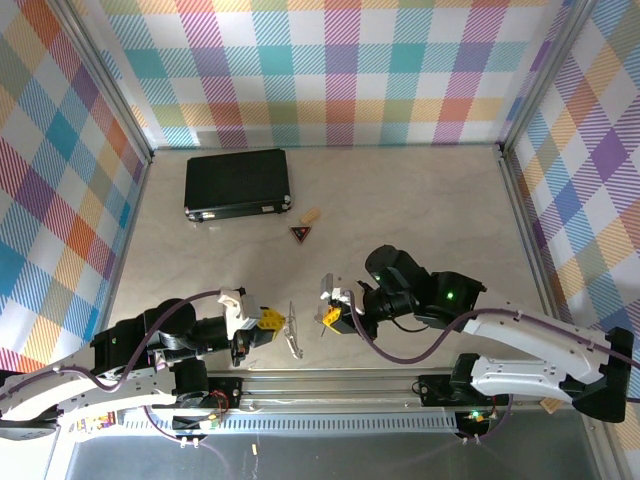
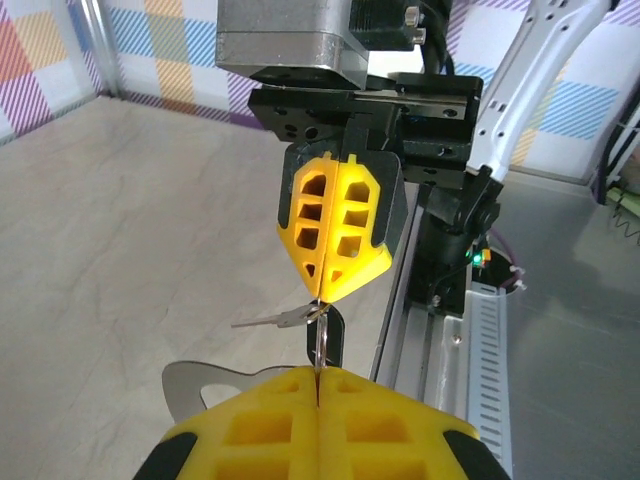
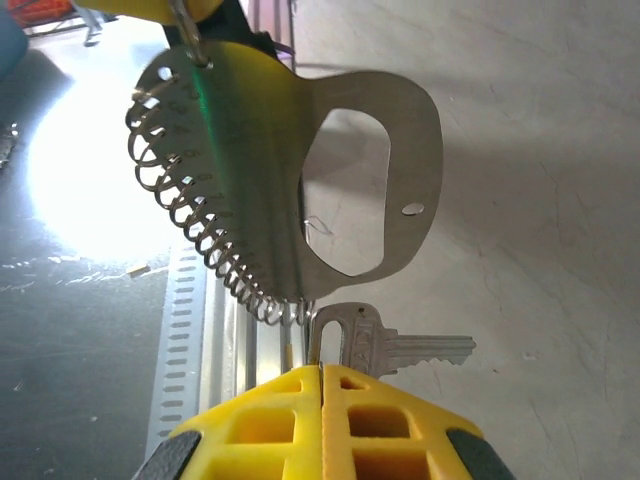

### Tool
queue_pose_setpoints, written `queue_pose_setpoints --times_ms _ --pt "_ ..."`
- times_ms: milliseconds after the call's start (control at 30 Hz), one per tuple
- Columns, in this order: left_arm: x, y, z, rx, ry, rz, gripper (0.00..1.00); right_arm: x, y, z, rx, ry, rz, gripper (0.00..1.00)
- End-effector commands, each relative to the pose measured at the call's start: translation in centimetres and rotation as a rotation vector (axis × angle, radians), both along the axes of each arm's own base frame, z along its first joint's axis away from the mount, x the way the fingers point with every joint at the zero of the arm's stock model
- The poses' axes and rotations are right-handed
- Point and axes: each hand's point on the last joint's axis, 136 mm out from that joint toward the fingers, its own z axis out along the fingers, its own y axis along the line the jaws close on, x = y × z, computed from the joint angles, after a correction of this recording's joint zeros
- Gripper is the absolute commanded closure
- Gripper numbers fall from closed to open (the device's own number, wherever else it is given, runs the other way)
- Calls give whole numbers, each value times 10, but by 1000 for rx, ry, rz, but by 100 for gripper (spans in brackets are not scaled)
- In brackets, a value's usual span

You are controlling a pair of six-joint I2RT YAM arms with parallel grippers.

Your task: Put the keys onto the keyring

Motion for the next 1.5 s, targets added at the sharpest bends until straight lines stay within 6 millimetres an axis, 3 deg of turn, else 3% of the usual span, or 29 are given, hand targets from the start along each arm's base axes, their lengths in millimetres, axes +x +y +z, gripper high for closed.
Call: queue_pose_setpoints --times_ms 0,133,233,367,500,600,867,1067,1267,1467 --pt "-8 -4 22 -65 -58 -59 100 -11 3 32 84 -32 70 100" --pt "-2 -8 19 -44 -76 -40 100 -5 6 33 61 -36 46 100" --pt "5 -9 18 -41 -78 2 100 16 7 16 3 -54 -60 100" --pt "22 2 9 -33 -69 119 100 52 4 -35 -180 -34 -225 100" --pt "23 13 10 -94 -61 149 100 76 -3 -93 -377 44 -336 100" --pt "23 22 16 -128 -64 166 100 93 -10 -122 -413 165 -441 100" --pt "25 38 24 -175 -70 209 100 108 -30 -196 -623 264 -561 100" --pt "28 39 22 -171 -72 226 100 111 -32 -222 -676 282 -586 100" --pt "30 37 21 -165 -74 232 100 110 -28 -229 -658 292 -579 100" --pt "30 36 19 -160 -74 230 100 105 -24 -224 -609 295 -545 81"
